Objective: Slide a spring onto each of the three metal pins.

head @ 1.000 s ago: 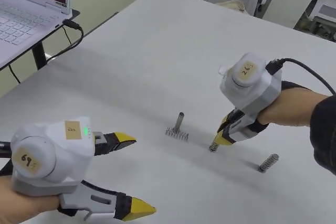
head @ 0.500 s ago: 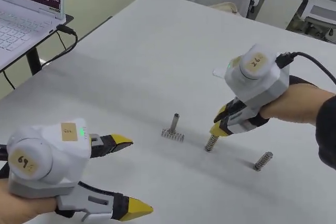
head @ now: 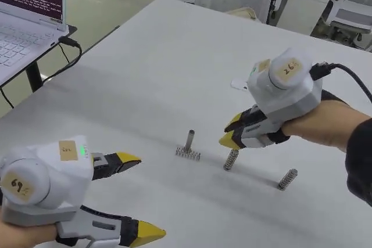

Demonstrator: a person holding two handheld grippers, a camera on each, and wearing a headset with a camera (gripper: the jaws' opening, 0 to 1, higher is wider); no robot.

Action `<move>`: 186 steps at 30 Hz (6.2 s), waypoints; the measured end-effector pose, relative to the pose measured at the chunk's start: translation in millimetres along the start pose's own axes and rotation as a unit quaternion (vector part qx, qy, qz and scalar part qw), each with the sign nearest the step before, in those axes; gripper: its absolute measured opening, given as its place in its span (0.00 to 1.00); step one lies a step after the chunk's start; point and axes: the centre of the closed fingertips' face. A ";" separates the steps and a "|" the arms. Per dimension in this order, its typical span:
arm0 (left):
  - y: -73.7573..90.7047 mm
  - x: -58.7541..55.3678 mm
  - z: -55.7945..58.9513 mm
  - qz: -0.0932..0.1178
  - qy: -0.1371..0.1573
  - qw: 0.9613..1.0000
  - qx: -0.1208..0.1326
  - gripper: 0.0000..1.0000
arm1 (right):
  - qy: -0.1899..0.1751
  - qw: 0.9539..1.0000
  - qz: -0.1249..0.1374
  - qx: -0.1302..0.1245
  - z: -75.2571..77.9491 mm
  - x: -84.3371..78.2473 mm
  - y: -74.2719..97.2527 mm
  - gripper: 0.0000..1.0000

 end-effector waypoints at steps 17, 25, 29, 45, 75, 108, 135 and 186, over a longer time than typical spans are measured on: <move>2.9 -0.4 0.8 0.000 0.004 1.000 0.006 0.70 | -0.014 1.000 0.021 -0.004 -14.0 2.0 -23.4 0.14; 2.7 -3.2 0.2 0.001 0.011 1.000 0.006 0.70 | -0.009 1.000 0.008 -0.004 -9.6 1.9 -41.8 0.16; 2.6 -4.2 -0.3 0.003 0.015 1.000 0.007 0.69 | -0.011 1.000 -0.007 0.004 -8.7 -4.6 -51.6 0.16; 3.8 -9.1 -2.6 0.005 0.025 1.000 0.009 0.69 | -0.006 0.999 -0.042 0.017 -5.2 -9.1 -77.4 0.15; 7.4 -13.7 -6.7 0.003 0.034 0.999 0.016 0.67 | 0.010 0.998 -0.065 0.022 -10.4 -25.6 -97.3 0.08; 12.5 28.3 5.6 0.004 -0.057 0.998 -0.016 0.32 | 0.072 0.988 -0.044 0.129 -118.0 10.2 -4.5 0.08; 7.8 28.8 28.5 -0.006 -0.116 0.992 -0.055 0.04 | 0.107 0.980 -0.041 0.163 -138.3 23.6 19.4 0.08; -2.0 34.6 36.7 0.012 -0.104 0.992 -0.065 0.03 | 0.133 0.980 -0.003 0.147 -145.0 62.4 33.2 0.08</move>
Point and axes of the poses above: the centre of the closed fingertips' face, and the gripper's own axes: y roughly backward along the fingers, z roughly to its right, x roughly out of its top, and after that the axes turned 1 degree about -x, right-handed
